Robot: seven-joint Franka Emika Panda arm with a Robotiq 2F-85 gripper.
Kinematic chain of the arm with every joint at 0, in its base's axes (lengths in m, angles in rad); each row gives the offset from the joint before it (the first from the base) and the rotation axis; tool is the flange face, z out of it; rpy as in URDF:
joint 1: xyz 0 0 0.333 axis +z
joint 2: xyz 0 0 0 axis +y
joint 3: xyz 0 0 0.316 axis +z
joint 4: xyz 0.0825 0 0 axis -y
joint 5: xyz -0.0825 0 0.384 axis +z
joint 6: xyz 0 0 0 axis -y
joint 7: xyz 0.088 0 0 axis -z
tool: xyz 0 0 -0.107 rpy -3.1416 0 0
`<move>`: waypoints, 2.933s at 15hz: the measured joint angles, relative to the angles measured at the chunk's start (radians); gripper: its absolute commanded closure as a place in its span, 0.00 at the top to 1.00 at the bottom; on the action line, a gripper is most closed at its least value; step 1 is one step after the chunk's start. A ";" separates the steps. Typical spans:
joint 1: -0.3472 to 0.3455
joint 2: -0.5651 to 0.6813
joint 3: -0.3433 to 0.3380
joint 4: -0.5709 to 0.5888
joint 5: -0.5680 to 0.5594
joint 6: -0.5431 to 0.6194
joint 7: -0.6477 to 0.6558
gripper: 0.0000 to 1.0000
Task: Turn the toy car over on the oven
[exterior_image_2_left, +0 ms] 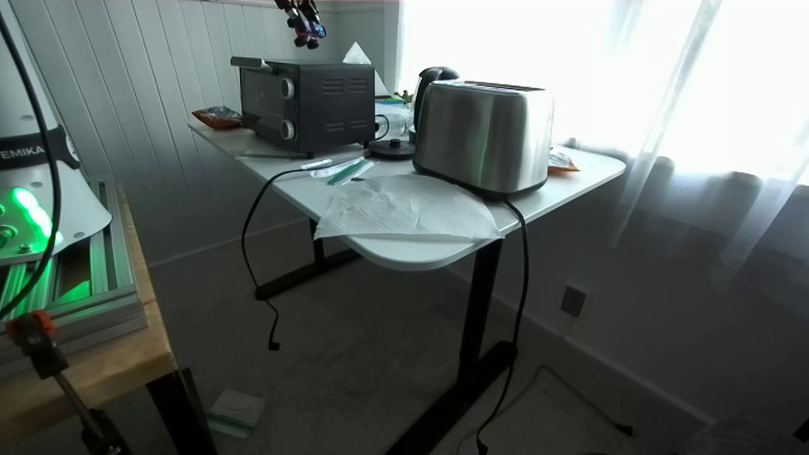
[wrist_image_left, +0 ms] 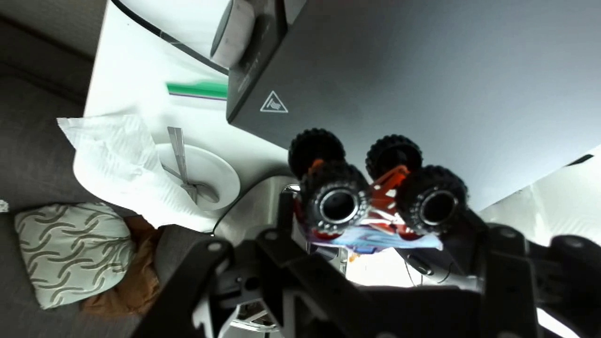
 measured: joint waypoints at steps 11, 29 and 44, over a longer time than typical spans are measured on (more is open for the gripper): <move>0.077 0.100 -0.002 0.019 -0.207 -0.008 0.194 0.50; 0.157 0.187 -0.003 0.024 -0.530 -0.127 0.363 0.50; 0.156 0.187 -0.005 0.039 -0.515 -0.104 0.345 1.00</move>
